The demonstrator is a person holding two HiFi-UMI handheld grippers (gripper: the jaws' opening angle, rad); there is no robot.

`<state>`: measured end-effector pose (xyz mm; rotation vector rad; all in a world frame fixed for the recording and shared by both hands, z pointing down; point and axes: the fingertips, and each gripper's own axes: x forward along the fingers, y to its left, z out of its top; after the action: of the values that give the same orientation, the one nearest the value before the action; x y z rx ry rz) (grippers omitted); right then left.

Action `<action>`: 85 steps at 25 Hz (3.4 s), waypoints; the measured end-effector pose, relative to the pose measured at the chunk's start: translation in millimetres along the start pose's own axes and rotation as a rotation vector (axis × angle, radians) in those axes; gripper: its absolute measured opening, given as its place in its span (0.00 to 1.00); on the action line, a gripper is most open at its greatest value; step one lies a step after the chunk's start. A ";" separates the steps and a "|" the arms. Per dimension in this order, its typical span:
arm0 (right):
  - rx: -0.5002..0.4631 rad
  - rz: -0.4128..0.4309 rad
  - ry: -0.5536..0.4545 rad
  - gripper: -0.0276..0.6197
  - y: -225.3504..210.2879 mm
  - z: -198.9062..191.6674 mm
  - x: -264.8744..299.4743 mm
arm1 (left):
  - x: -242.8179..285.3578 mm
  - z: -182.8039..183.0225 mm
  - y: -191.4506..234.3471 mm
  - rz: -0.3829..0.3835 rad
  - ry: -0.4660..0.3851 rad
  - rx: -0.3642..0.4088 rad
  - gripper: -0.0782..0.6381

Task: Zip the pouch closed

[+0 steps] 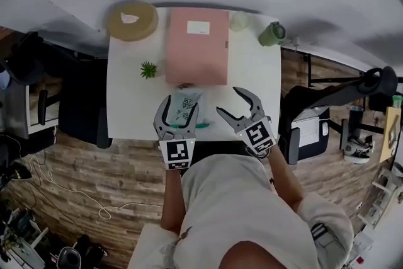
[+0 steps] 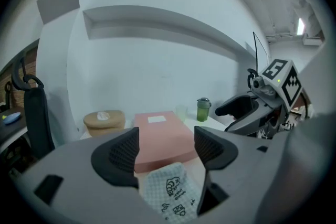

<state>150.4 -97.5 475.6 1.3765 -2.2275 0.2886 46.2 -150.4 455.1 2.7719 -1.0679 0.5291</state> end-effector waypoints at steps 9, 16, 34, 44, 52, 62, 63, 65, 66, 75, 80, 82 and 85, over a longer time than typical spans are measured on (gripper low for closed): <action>-0.071 0.145 0.143 0.46 29.8 -57.4 7.3 | 0.3 -50.1 -24.9 -0.041 0.094 -0.039 0.51; -0.119 0.281 0.161 0.44 48.3 -85.7 7.5 | -5.4 -80.1 -42.9 0.024 0.151 -0.047 0.49; -0.340 0.610 0.265 0.34 97.2 -158.5 23.3 | -24.6 -172.4 -97.7 0.125 0.297 -0.165 0.46; -0.388 0.706 0.285 0.24 108.0 -172.0 28.6 | -20.4 -199.9 -123.2 0.102 0.360 -0.181 0.45; -0.406 0.762 0.312 0.11 113.1 -179.5 32.7 | -17.0 -212.0 -136.9 0.081 0.394 -0.184 0.44; -0.354 0.800 0.312 0.06 119.3 -179.0 30.4 | -11.6 -219.1 -145.2 0.080 0.412 -0.194 0.41; -0.343 0.802 0.311 0.06 119.7 -178.8 30.3 | -11.3 -219.7 -144.9 0.084 0.412 -0.195 0.41; -0.317 0.809 0.312 0.06 120.5 -179.6 29.5 | -11.2 -221.2 -143.3 0.093 0.413 -0.197 0.39; -0.302 0.814 0.310 0.06 121.4 -179.7 28.6 | -11.4 -221.9 -142.7 0.096 0.414 -0.199 0.38; -0.246 0.830 0.286 0.05 127.5 -175.4 24.0 | -12.2 -227.9 -139.8 0.153 0.446 -0.202 0.23; -0.269 0.819 0.289 0.05 128.2 -177.5 26.3 | -10.7 -228.8 -142.6 0.134 0.456 -0.185 0.11; -0.288 0.806 0.301 0.07 127.5 -179.1 27.5 | -11.3 -228.2 -142.6 0.123 0.454 -0.187 0.11; -0.319 0.786 0.305 0.11 127.1 -178.0 30.4 | -12.2 -226.7 -142.0 0.109 0.450 -0.183 0.11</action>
<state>81.3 14.2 653.1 0.2297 -2.3146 0.3548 70.2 16.5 663.1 2.2911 -1.0937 0.9585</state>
